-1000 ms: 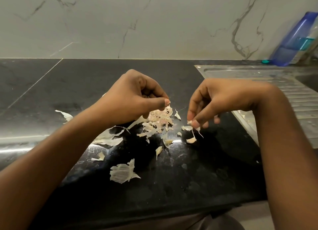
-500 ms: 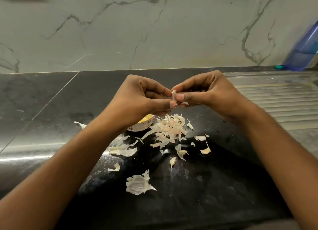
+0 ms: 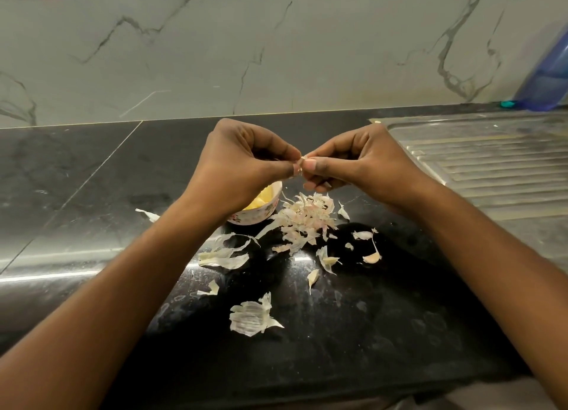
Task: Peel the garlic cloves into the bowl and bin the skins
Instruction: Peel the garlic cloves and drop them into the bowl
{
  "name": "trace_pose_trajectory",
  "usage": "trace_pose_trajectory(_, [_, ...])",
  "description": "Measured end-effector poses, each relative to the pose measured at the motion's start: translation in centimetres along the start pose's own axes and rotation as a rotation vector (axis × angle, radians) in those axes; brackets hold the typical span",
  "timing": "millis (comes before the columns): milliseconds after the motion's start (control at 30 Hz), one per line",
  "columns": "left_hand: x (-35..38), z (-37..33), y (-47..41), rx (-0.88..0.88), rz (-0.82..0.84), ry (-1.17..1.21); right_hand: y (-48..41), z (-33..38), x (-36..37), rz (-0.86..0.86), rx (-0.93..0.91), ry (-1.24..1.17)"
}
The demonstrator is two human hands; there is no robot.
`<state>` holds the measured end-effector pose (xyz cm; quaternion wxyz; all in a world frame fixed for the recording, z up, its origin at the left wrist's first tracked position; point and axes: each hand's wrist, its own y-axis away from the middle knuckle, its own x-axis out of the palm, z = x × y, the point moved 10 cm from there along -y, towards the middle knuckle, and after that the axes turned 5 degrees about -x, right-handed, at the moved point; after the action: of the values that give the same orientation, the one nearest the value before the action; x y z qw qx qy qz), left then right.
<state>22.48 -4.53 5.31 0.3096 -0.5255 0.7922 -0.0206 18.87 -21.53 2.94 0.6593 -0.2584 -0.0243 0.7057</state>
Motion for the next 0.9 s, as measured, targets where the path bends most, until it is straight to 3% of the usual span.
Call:
trace_pose_trajectory(300, [0.4, 0.8, -0.2, -0.055, 0.034, -0.035, 0.1, 1.1, 0.6, 0.002, -0.094, 0.127])
trace_pose_trajectory(700, [0.6, 0.7, -0.2, -0.075, 0.103, 0.050, 0.2, 2.4, 1.5, 0.045, -0.297, 0.495])
trace_pose_trajectory(900, [0.8, 1.4, -0.1, -0.180, 0.112, 0.190, 0.4, 3.5, 1.9, -0.031, -0.388, 0.617])
